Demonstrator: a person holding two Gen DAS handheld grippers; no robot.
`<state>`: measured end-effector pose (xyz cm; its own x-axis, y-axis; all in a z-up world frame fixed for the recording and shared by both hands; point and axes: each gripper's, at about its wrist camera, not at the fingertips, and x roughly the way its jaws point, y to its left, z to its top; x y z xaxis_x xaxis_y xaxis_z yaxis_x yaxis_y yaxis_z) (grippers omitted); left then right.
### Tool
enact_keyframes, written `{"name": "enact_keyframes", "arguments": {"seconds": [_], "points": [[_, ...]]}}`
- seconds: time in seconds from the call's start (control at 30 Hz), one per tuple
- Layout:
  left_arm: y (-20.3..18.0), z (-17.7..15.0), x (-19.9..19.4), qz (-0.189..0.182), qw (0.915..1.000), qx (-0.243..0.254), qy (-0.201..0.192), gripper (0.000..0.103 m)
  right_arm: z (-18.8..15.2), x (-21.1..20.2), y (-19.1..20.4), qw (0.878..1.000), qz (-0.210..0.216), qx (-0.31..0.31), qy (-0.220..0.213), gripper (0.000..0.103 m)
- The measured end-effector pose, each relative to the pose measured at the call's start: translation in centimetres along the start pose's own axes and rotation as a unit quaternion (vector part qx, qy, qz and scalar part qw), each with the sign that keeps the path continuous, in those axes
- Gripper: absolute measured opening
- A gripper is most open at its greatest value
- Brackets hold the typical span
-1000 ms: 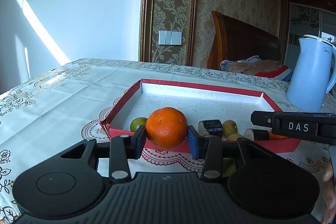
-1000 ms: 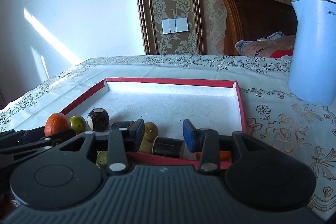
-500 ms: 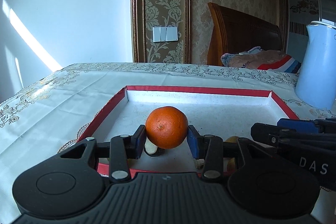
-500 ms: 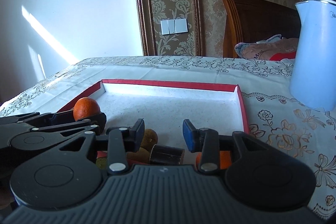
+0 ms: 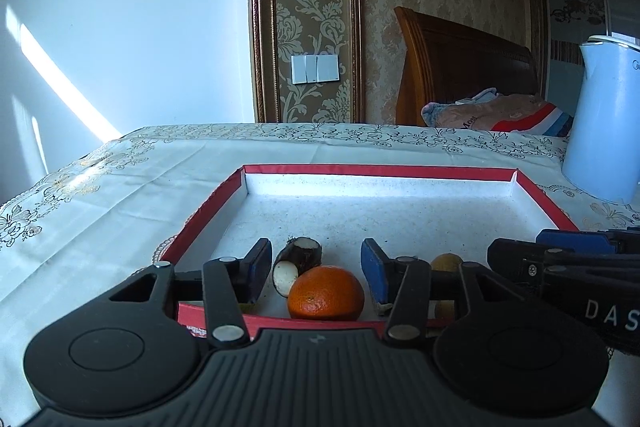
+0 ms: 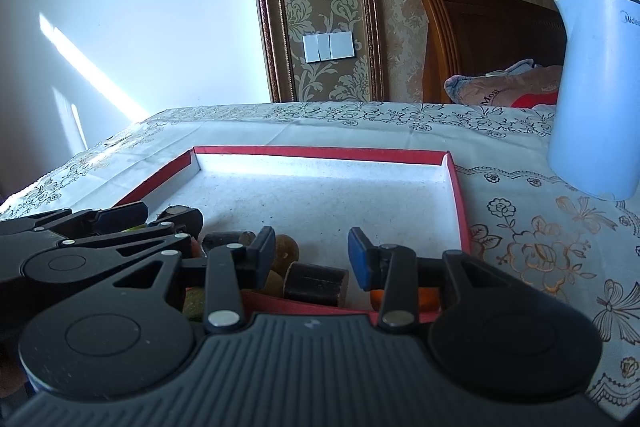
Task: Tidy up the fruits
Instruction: 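Carry the orange in the left tool and brown fruit in the right tool into the tray, then open both tools to release the orange and brown fruit in the tray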
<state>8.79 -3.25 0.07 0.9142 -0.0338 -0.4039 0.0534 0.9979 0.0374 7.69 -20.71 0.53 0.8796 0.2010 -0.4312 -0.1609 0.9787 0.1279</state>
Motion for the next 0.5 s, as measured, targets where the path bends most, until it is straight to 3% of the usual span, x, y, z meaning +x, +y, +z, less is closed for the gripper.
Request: {"name": "enact_keyframes", "arguments": {"seconds": [0.13, 0.2, 0.5], "points": [[1.4, -0.6, -2.2, 0.007, 0.9999, -0.01, -0.001, 0.05, -0.5, -3.3, 0.1, 1.0, 0.024, -0.005, -0.018, 0.038], [2.6, -0.9, -3.0, 0.0, 0.9995, -0.032, 0.006, 0.053, -1.1, -4.5, 0.3, 0.999, 0.046, -0.006, -0.016, 0.043], [4.8, -2.8, -4.5, -0.002, 0.998, -0.039, 0.05, 0.053, -3.4, -4.8, 3.5, 0.995, 0.074, -0.064, 0.036, 0.046]]}}
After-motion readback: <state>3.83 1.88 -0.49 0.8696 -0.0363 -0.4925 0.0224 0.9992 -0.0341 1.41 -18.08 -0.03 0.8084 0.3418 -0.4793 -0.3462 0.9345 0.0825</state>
